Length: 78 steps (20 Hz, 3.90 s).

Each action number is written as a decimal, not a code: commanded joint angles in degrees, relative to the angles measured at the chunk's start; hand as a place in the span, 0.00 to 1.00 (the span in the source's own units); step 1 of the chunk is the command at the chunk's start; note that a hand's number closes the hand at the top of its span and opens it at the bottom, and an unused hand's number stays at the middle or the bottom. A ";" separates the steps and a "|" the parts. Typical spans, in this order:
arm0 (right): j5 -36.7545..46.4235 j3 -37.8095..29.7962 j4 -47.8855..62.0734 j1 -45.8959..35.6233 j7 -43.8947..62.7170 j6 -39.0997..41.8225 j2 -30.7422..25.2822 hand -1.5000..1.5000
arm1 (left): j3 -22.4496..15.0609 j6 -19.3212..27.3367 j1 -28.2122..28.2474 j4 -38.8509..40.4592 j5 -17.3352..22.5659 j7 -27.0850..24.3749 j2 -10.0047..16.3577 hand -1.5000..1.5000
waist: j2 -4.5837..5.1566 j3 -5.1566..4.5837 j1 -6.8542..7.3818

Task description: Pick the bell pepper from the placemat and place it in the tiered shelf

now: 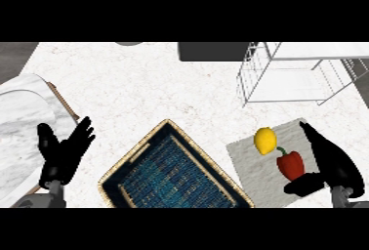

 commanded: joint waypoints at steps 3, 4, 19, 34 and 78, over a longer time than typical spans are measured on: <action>6.88 0.46 7.88 -2.45 -1.84 -2.22 3.37 0.00 | -1.87 2.73 4.93 -8.27 -2.57 2.59 -2.80 0.50 | -0.06 0.03 0.45; 8.21 0.68 6.10 -2.81 0.67 -0.62 4.97 0.00 | 0.79 -0.71 -0.38 1.16 -2.60 -0.67 -1.97 0.50 | 0.00 -0.01 0.01; 13.98 -4.69 19.21 -6.64 -12.77 -6.84 11.60 0.00 | 4.53 -4.78 1.34 2.03 -4.86 -2.43 -3.70 0.50 | 0.01 -0.01 0.07; 12.02 1.68 16.31 -5.16 -25.03 0.12 12.27 1.00 | 5.51 -3.07 -1.88 -1.03 -4.74 3.08 -3.45 0.50 | -0.05 -0.01 -0.05; -8.84 -29.59 14.86 -59.47 -5.65 18.44 -8.26 1.00 | 6.13 -5.17 0.12 2.83 -7.05 -2.33 -5.26 0.50 | 0.24 -0.05 0.81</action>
